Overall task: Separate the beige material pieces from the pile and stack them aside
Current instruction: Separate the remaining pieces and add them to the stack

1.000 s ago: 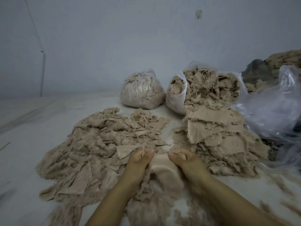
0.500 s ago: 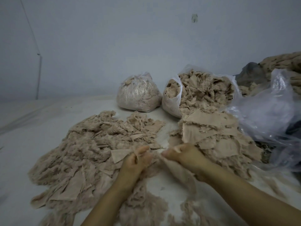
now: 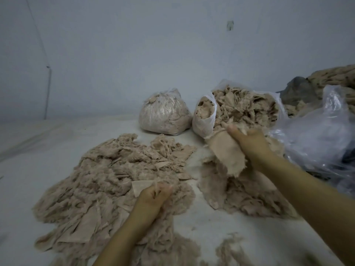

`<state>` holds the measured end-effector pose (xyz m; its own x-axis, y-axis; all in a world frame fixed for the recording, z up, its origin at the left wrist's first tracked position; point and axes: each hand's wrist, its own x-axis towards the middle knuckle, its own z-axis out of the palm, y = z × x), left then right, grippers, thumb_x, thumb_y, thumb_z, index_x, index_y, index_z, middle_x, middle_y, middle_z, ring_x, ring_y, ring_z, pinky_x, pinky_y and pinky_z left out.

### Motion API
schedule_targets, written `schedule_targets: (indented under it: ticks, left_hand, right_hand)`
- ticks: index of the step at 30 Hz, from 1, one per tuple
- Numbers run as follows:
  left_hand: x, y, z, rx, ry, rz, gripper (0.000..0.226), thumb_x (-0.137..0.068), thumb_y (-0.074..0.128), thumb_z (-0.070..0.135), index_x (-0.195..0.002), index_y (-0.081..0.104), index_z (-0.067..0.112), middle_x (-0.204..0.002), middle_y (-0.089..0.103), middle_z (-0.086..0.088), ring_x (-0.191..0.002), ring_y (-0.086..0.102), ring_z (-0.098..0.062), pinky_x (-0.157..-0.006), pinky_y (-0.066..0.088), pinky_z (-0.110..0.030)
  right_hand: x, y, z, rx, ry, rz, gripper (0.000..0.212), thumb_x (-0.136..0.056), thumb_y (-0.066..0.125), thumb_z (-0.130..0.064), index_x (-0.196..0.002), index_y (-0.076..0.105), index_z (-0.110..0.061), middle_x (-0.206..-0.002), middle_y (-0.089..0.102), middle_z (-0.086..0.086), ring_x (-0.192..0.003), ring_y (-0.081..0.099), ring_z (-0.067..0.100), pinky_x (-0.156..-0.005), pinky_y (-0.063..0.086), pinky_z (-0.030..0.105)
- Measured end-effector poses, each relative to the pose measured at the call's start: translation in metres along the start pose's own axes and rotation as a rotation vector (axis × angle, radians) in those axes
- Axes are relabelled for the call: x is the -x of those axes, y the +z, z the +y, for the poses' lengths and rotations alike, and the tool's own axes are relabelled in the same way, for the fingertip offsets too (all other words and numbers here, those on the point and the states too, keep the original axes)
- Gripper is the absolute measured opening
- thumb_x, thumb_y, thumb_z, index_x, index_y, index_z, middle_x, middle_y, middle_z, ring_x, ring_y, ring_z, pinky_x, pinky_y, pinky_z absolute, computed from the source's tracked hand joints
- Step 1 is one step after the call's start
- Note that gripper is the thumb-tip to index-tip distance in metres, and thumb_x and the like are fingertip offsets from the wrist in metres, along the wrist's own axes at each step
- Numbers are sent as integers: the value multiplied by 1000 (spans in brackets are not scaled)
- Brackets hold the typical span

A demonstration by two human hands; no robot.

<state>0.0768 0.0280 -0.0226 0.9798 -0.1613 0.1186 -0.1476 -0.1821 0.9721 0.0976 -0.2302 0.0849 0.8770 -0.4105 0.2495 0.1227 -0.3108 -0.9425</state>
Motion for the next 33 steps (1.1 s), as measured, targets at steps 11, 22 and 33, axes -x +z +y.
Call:
schedule_targets:
  ticks: [11,22,33]
  left_hand:
    - [1,-21,-6,-669,137,-459,32,-75,78,19,-87,64,46,-101,64,29,-100,56,10,-92,43,-15]
    - [-3,-9,-12,-173,163,-48,17,-96,49,5,-81,55,12,-77,57,-2,-72,50,-10,-65,39,-22]
    - [7,-26,-2,-359,146,-434,21,-84,68,5,-71,62,19,-69,61,11,-65,53,2,-64,40,-13]
  right_hand:
    - [109,47,63,536,-345,-504,32,-84,59,-57,-100,58,-30,-95,52,-8,-92,48,10,-80,39,26]
    - [116,69,59,-187,68,-278,27,-86,70,-17,-70,48,-16,-61,45,-1,-59,41,13,-58,34,25]
    - [94,47,55,-500,151,-3,19,-94,57,-21,-82,63,-8,-52,48,6,-45,42,16,-44,34,20]
